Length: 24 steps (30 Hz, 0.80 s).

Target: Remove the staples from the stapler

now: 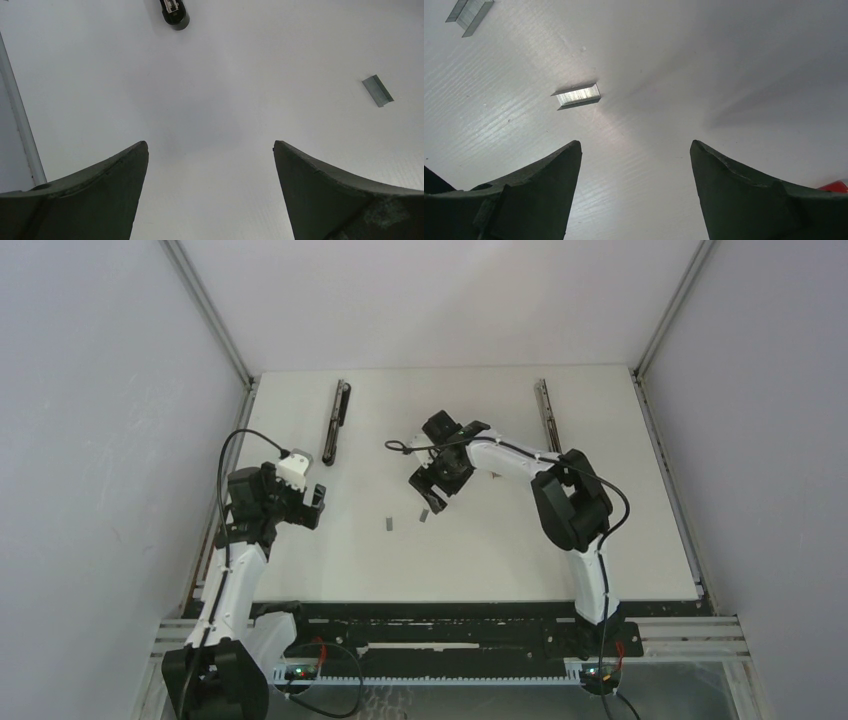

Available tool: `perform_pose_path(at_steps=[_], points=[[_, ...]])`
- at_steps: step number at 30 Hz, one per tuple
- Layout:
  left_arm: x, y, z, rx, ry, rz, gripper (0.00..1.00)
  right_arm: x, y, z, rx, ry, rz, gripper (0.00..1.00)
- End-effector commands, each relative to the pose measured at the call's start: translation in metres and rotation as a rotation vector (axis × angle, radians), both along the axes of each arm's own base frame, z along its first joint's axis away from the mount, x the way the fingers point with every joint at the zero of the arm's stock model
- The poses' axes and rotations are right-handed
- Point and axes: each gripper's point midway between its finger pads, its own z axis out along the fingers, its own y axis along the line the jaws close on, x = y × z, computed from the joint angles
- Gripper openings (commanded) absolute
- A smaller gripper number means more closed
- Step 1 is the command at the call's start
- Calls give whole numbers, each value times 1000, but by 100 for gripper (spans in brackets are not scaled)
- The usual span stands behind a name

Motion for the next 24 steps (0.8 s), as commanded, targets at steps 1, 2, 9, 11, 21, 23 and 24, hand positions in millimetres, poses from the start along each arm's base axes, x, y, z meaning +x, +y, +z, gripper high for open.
perform_pose_path(at_steps=[1,2,9,11,21,23,24], points=[[3,2,11,9,-45,-7,100,14,15,10,-18,-104,4,81],[3,2,11,10,-46,-8,100,13,15,8,-28,-110,6,81],[3,2,11,8,-45,-7,100,10,20,0,-74,-135,21,84],[4,2,11,8,-45,-7,100,9,20,-4,-95,-143,33,85],[4,1,10,5,-42,-13,100,20,17,-17,-179,-218,6,88],[4,1,11,5,-42,-13,100,26,17,-18,-189,-243,-11,89],[4,1,11,5,-43,-13,100,29,17,-18,-190,-254,-18,89]])
